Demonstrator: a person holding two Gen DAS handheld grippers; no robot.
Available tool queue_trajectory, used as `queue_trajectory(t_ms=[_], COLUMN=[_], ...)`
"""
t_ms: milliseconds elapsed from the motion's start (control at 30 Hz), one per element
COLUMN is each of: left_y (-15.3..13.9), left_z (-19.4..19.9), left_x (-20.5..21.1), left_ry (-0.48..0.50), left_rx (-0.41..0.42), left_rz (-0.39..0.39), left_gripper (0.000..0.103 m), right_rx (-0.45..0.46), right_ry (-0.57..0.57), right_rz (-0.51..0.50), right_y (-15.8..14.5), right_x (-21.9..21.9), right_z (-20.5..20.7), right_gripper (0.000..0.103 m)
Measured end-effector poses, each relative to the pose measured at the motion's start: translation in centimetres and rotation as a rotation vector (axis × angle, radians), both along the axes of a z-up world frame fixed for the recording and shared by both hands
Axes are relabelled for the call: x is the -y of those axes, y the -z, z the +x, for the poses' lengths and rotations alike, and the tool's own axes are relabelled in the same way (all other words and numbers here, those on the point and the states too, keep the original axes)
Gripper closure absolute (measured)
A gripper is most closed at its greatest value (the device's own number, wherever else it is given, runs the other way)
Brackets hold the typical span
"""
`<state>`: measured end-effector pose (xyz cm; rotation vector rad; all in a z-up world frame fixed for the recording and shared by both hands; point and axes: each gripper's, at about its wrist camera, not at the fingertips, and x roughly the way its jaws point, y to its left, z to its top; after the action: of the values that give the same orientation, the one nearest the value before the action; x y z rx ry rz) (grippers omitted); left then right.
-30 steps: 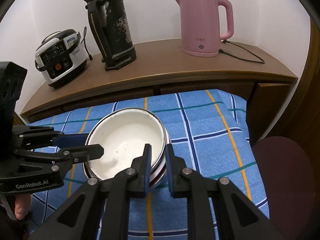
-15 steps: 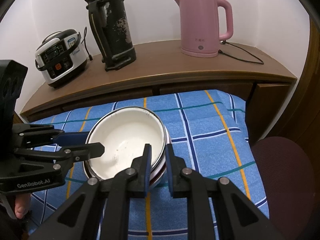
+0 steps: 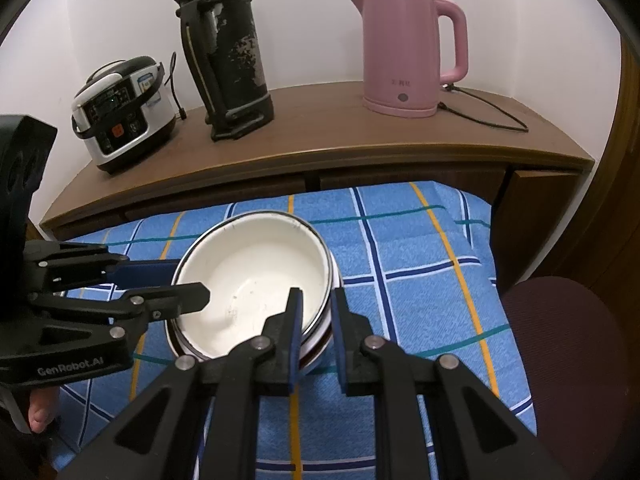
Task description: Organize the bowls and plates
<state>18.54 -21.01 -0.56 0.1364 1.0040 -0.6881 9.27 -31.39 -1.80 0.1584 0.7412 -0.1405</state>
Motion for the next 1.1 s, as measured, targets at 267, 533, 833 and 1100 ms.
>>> queue_trajectory(t_ms=[267, 533, 833, 1100], left_y=[-1.6, -0.2, 1.9, 3.0], left_z=[-0.1, 1.3, 1.7, 1.8], left_x=[-0.9, -1.4, -1.2, -1.2], left_ry=[-0.014, -0.056, -0.064, -0.058], left_rx=[0.05, 0.003, -0.064, -0.127], left_rz=[-0.031, -0.022, -0.008, -0.03], left_gripper=[0.056, 0.05, 0.05, 0.05], right_rx=[0.064, 0.04, 0.005, -0.012], right_ry=[0.013, 0.033, 0.019, 0.016], right_rz=[0.014, 0.045, 0.084, 0.138], right_y=[-0.9, 0.1, 1.5, 2.1], right_x=[0.2, 1.2, 1.3, 1.1], right_z=[-0.9, -0.7, -0.3, -0.4], right_gripper=[0.064, 0.064, 0.064, 0.06])
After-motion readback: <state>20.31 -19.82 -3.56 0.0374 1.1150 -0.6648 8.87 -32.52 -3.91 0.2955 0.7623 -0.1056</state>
